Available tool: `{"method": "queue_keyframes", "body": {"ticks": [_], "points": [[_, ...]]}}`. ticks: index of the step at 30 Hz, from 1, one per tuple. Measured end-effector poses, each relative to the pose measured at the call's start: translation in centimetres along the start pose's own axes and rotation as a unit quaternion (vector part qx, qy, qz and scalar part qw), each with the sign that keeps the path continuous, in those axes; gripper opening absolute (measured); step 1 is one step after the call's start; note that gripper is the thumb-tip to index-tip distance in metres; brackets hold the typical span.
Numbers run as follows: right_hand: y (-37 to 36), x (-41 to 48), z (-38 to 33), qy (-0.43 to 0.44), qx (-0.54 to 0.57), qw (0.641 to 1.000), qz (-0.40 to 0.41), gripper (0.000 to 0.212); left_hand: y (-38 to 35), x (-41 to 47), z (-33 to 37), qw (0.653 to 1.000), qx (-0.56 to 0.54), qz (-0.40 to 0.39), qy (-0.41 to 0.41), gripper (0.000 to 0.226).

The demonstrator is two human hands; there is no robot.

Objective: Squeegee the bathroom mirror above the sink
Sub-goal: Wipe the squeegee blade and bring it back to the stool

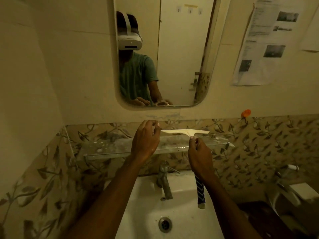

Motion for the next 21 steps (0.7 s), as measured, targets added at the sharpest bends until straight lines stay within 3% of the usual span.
{"method": "queue_keyframes", "body": {"ticks": [10,17,21], "points": [[13.5,-1.3,10.7,-0.042,-0.016,0.999,-0.014,0.041,-9.7,-8.8,11.3,0.996,0.014,0.026,-0.089,0.035],[25.5,-3.7,20.3,-0.081,-0.031,0.995,-0.046,0.038,-19.4,-19.1,20.4,0.998,0.041,-0.006,-0.051,0.026],[31.0,-4.4,24.8,-0.109,-0.053,0.991,-0.057,0.039,-24.7,-23.5,24.2,0.998,0.038,-0.036,-0.024,0.038]]}}
Point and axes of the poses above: each hand's wrist, its own x-axis towards the middle knuckle, its own y-axis out of the back of the hand, z = x × y, the point moved 6 cm from there along x, towards the middle knuckle, and after that the axes turned 6 degrees about x, right-handed, at the moved point
